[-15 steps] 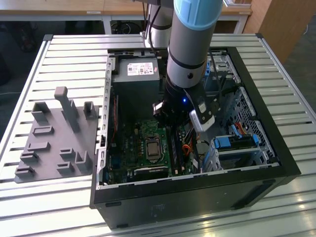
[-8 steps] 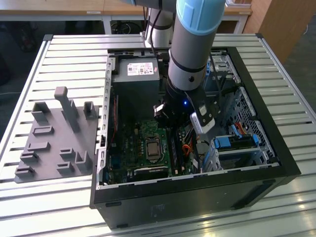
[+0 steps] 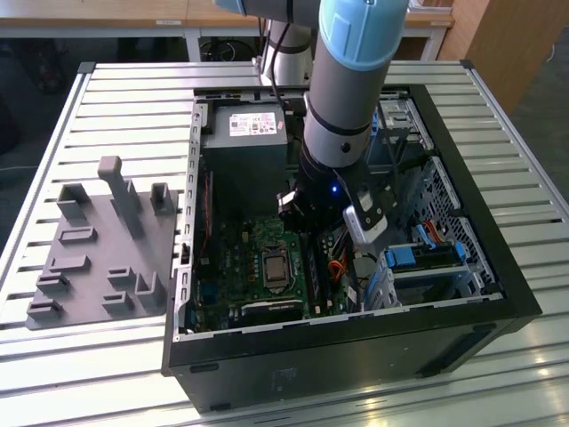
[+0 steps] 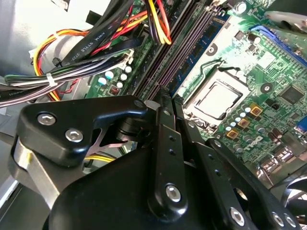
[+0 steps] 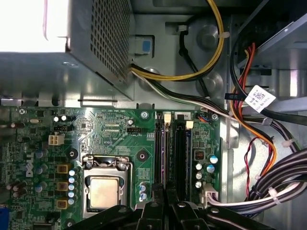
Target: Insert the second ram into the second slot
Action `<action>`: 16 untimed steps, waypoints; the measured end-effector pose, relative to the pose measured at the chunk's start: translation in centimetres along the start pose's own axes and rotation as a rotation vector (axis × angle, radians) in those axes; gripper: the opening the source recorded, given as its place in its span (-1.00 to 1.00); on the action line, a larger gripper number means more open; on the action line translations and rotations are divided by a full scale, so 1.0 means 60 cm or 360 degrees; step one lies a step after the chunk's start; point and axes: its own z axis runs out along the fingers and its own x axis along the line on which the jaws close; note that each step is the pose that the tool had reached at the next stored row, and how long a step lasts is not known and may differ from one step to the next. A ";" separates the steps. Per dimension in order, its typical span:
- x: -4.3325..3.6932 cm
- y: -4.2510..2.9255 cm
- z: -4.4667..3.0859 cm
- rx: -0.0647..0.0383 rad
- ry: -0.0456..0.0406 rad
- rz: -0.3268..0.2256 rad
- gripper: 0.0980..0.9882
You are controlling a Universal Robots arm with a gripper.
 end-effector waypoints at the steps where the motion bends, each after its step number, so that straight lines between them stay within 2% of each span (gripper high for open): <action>1: 0.000 0.000 0.001 0.0000 0.0001 -0.0002 -0.91; 8: -0.005 0.000 0.005 0.0001 0.0015 -0.0003 -0.91; 16: -0.006 0.000 0.009 0.0001 0.0022 -0.0004 -0.91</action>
